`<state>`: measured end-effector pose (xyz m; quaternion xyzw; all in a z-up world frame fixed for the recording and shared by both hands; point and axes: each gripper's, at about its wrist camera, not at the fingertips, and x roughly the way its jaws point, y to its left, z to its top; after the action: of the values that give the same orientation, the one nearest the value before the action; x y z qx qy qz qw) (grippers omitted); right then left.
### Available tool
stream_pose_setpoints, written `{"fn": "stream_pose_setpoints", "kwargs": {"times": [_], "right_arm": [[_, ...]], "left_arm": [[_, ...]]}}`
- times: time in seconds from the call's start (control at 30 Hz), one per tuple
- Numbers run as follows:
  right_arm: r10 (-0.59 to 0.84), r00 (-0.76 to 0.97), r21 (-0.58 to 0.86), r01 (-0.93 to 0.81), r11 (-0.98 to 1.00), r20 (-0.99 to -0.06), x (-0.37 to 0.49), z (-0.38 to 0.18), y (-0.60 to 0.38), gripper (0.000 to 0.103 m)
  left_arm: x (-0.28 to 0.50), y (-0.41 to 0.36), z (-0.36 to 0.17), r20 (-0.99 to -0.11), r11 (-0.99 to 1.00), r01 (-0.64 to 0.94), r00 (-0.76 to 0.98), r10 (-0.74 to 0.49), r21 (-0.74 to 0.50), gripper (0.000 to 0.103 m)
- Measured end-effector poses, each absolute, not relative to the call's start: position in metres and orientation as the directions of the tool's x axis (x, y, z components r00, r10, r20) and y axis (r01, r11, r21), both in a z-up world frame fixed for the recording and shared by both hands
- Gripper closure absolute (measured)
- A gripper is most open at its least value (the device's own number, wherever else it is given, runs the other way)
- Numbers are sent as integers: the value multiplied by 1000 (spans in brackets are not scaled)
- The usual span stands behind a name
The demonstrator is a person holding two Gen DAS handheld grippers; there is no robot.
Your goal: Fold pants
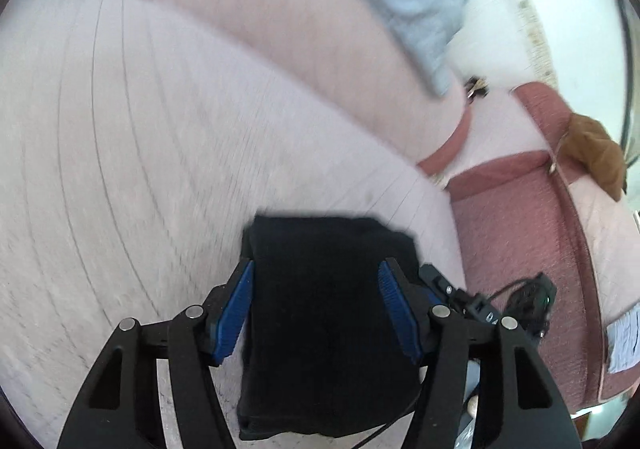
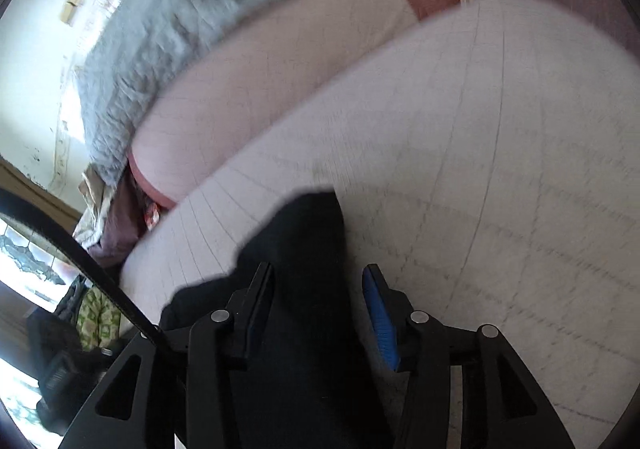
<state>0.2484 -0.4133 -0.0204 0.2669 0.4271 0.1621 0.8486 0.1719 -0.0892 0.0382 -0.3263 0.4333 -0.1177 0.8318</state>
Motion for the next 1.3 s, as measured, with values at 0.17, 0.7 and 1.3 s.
{"fn": "stream_pose_setpoints", "kwargs": {"times": [0.17,0.7,1.3], "right_arm": [[529,607,597,-109,794,-593,240,-1,-407,37],[391,628,588,132,798,-673,229,-18,-461,28],[438,558,532,8,847,-705,55,-3,-424,23]], "left_arm": [[216,-121,33,-761,856,-103,521,-387,-506,30],[163,-46,-1,-715,731,-205,490,-498,-650,27],[18,-58,3,-762,785,-235,505,-405,-573,26]]}}
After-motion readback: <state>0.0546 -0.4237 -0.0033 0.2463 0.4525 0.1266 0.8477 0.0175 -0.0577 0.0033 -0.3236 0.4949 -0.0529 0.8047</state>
